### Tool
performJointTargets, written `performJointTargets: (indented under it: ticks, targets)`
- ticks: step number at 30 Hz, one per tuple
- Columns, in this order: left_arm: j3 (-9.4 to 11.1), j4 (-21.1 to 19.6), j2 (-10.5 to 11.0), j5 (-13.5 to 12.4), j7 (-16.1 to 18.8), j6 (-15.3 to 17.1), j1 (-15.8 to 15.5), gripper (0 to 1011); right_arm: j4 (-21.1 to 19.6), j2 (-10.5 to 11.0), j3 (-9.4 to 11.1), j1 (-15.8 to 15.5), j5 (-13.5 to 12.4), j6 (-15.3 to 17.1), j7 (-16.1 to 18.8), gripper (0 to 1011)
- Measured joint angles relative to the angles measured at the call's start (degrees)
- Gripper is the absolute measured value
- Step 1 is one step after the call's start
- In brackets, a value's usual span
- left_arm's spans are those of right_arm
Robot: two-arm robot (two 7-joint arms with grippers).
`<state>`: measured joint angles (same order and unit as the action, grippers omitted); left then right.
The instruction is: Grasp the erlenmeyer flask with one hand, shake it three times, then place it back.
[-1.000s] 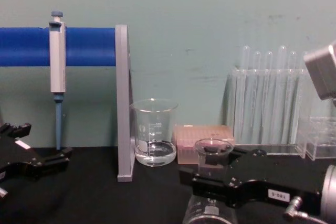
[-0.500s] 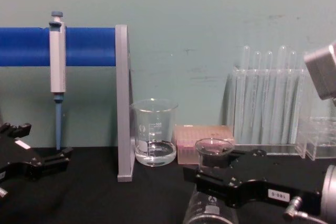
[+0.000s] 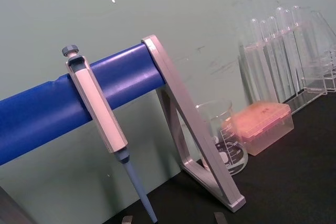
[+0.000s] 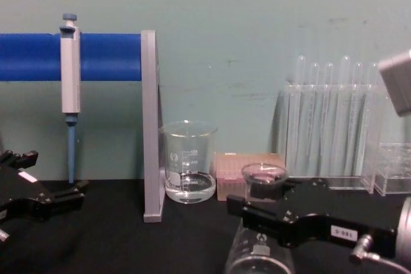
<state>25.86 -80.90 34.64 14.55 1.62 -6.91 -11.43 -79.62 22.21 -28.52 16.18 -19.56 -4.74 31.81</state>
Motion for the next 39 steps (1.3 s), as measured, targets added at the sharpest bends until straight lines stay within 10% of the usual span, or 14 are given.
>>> performJointTargets:
  ticks: [39]
  targets:
    - [0.0,0.0,0.0,0.0,0.0,0.0,0.0,1001,-11.2,2.5,2.6,3.1,-2.4,5.4,-2.9,456]
